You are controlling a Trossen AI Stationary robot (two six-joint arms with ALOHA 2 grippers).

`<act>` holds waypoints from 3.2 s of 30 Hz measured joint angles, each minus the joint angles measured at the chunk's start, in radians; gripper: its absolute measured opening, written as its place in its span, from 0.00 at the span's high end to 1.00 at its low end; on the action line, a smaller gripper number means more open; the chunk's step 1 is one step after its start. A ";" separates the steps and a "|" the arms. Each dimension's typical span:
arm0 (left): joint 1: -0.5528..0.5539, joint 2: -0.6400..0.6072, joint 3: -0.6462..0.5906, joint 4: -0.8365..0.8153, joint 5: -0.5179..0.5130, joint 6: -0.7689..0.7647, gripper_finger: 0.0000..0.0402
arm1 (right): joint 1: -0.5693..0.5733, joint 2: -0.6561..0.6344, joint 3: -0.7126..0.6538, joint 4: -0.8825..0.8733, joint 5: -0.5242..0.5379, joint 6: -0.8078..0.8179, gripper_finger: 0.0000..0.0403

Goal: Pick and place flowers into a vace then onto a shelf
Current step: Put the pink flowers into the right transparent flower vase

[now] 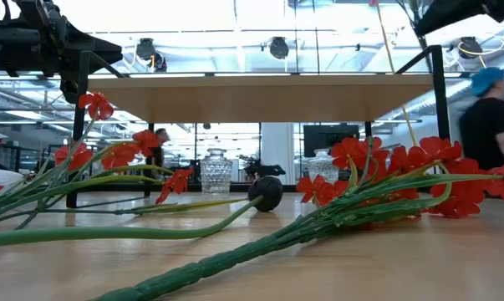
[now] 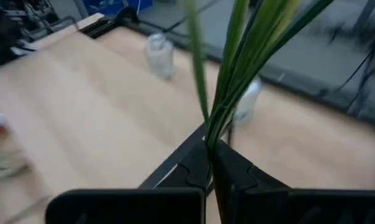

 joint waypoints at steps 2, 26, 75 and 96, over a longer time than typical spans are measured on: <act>0.000 0.000 0.000 0.000 0.000 0.000 0.86 | -0.037 -0.029 0.000 0.035 0.048 -0.112 1.00; 0.000 0.000 0.000 0.000 0.000 0.000 0.86 | -0.938 -0.142 -0.018 1.181 -0.590 -1.606 1.00; 0.000 0.000 0.000 0.000 0.000 0.000 0.86 | -1.643 0.245 -0.266 1.503 -1.679 -1.888 1.00; 0.000 0.000 0.000 0.000 0.000 0.000 0.86 | -1.643 0.245 -0.535 1.820 -1.699 -1.840 0.99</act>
